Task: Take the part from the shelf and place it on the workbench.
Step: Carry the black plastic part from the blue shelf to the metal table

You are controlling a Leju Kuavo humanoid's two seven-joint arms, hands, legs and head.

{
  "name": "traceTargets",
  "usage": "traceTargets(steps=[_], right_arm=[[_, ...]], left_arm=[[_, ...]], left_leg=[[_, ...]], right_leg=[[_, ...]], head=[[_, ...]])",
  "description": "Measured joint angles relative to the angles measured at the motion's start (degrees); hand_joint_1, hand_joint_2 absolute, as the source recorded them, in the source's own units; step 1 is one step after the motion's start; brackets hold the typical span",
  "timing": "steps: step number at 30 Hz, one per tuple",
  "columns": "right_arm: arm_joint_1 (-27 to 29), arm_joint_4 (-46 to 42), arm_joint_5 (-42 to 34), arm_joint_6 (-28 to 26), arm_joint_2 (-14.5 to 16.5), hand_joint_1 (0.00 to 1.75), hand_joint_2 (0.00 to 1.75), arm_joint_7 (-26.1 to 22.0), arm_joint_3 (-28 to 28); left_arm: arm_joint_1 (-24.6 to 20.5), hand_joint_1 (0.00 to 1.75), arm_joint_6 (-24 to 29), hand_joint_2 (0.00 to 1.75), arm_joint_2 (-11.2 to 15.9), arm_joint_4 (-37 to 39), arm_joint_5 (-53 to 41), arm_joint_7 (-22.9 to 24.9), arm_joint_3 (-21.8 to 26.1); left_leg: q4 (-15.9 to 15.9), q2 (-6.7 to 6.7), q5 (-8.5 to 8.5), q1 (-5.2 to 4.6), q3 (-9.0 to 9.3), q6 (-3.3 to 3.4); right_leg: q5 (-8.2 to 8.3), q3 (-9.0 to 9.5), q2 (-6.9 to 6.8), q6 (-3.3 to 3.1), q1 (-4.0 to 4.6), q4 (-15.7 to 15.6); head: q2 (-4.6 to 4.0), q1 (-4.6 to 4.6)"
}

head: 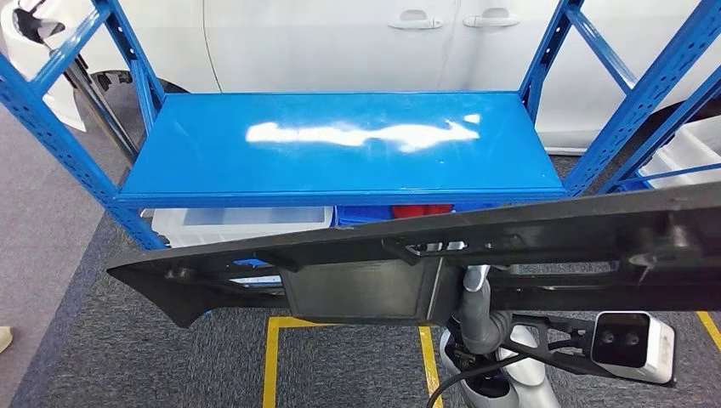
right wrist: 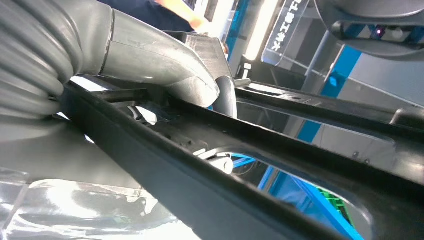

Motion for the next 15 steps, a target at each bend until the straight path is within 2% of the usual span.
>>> traceTargets(steps=[1, 4, 7, 8, 10, 11, 12, 13, 14, 15], right_arm=[[0.1, 0.0, 0.0, 0.0, 0.0, 1.75, 1.75, 0.0, 0.0], [0.1, 0.0, 0.0, 0.0, -0.1, 1.75, 1.75, -0.1, -0.1], [0.4, 0.0, 0.0, 0.0, -0.1, 1.75, 1.75, -0.1, -0.2], [0.6, 0.0, 0.0, 0.1, -0.2, 1.75, 1.75, -0.2, -0.2], [0.9, 0.1, 0.1, 0.9, -0.4, 1.75, 1.75, -0.7, -0.5], [0.9, 0.1, 0.0, 1.4, -0.5, 1.75, 1.75, -1.0, -0.6], [0.9, 0.1, 0.0, 1.9, -0.6, 1.75, 1.75, -1.3, -0.8], [0.9, 0.1, -0.2, 2.2, -0.6, 1.75, 1.75, -1.3, -1.0], [0.9, 0.2, -0.3, 2.5, -0.6, 1.75, 1.75, -1.4, -1.1], [0.9, 0.2, -0.5, 2.7, -0.6, 1.75, 1.75, -1.5, -1.3]], left_arm=[[0.0, 0.0, 0.0, 1.75, 0.0, 0.0, 0.0, 0.0, 0.0], [0.0, 0.0, 0.0, 1.75, 0.0, 0.0, -0.1, 0.0, 0.0], [0.0, 0.0, 0.0, 1.75, 0.0, 0.0, -0.1, 0.0, 0.0], [0.1, 0.0, -0.1, 1.75, 0.0, 0.0, -0.1, 0.0, 0.0], [0.1, 0.0, 0.0, 1.75, -0.2, 0.0, -0.1, -0.2, 0.0], [0.1, 0.0, 0.0, 1.75, -0.3, 0.0, -0.1, -0.3, 0.0], [0.1, 0.0, 0.1, 1.75, -0.3, 0.0, -0.1, -0.4, 0.0], [0.1, 0.0, 0.2, 1.75, -0.3, 0.0, -0.1, -0.5, 0.0], [0.2, 0.0, 0.2, 1.75, -0.4, 0.0, -0.1, -0.5, 0.0], [0.2, 0.0, 0.2, 1.75, -0.4, 0.0, -0.1, -0.5, 0.0]], left_leg=[[0.0, 0.01, 0.23, -0.01, -0.3, 0.04], [0.0, 0.01, 0.34, -0.02, -0.42, 0.04], [0.1, 0.02, 1.12, -0.06, -1.4, 0.02], [0.3, 0.04, 1.85, -0.08, -2.52, -0.07], [0.9, 0.02, 3.96, -0.17, -5.28, -0.85], [1.0, 0.02, 4.96, -0.17, -6.32, -1.36], [1.0, 0.01, 5.73, -0.22, -6.76, -1.92], [1.0, -0.02, 5.81, -0.15, -6.86, -2.25], [1.5, -0.06, 5.09, -0.13, -7.19, -2.51], [3.1, -0.12, 3.42, -0.11, -7.82, -2.71]], right_leg=[[-1.16, -0.33, 0.0, 0.1, -0.06, 1.3], [-1.63, -0.49, 0.0, 0.14, -0.07, 2.0], [-3.48, -1.29, -0.01, 0.36, -0.17, 6.3], [-2.71, -0.65, -0.01, 0.43, -0.21, 7.6], [-1.29, 6.93, -0.01, -0.31, 0.09, 0.0], [-0.39, 10.7, -0.01, -0.88, 0.32, -4.8], [-0.6, 13.49, -0.01, -1.58, 0.47, -9.2], [-0.08, 13.21, -0.1, -2.0, 0.4, -9.3], [0.49, 12.9, -0.18, -2.47, 0.26, -9.5], [1.11, 12.52, -0.26, -2.86, 0.09, -9.7]], head=[[0.0, 0.0], [0.0, 0.0], [0.0, 0.0], [0.0, 0.0], [0.0, -0.01], [0.0, -0.01], [0.0, -0.01], [0.0, -0.01], [0.0, -0.01], [0.0, -0.01]])
